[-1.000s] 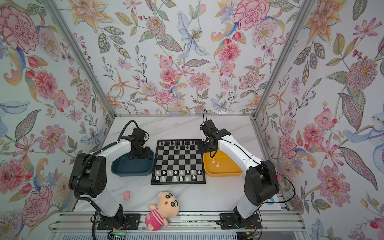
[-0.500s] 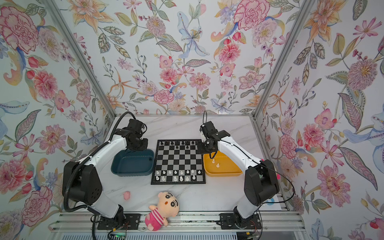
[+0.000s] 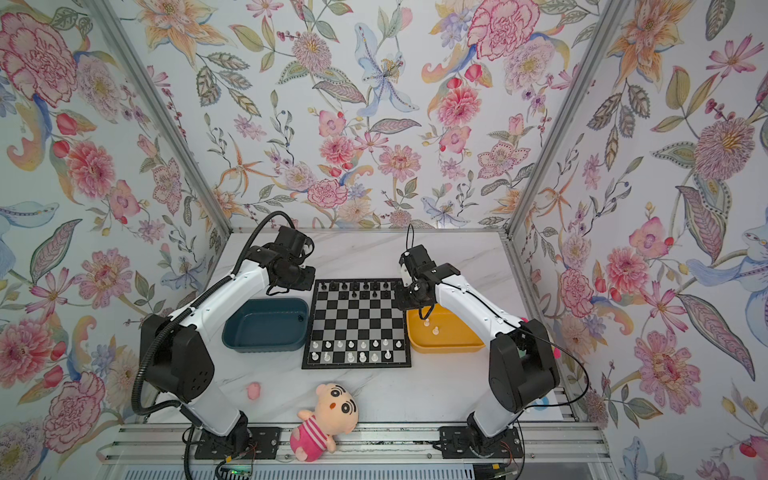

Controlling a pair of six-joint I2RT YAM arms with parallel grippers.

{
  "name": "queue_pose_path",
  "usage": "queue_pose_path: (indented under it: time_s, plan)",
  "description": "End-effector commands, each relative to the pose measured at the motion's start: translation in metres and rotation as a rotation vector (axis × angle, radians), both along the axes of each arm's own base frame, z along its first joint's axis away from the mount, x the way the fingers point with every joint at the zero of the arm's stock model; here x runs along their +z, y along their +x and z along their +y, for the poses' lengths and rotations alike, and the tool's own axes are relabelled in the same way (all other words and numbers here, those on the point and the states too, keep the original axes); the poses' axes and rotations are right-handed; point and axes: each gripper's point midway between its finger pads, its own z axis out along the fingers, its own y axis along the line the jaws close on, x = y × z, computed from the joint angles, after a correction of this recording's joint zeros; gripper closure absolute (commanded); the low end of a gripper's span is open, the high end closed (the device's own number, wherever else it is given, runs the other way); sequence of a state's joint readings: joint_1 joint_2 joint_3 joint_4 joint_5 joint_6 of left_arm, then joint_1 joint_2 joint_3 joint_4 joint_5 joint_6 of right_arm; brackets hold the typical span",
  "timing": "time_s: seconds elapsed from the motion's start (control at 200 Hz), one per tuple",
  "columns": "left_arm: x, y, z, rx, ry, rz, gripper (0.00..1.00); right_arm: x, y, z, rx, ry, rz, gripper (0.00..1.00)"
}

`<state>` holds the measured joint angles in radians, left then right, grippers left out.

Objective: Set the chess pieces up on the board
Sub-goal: 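Carry the black pawn over the board's second-farthest rank with the left gripper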

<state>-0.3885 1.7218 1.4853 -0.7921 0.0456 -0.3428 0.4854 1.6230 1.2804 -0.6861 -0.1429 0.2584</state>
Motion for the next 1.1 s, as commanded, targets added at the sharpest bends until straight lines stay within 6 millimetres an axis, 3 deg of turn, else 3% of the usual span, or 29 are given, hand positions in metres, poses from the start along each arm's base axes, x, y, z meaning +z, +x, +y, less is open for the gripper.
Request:
queue_pose_path:
  time_s: [0.0,0.576,1.096]
  plan:
    - [-0.008,0.004,-0.013,-0.044,-0.004,0.025,0.99,0.008,-0.001,-0.004,-0.02,0.016,-0.017,0.81]
    - [-0.048,0.025,-0.048,-0.108,-0.014,0.077,1.0,0.004,0.0,-0.01,-0.044,0.012,-0.006,0.81]
    - [-0.08,0.03,-0.055,-0.128,0.016,0.135,1.0,0.002,0.0,-0.014,-0.054,0.014,0.0,0.81]
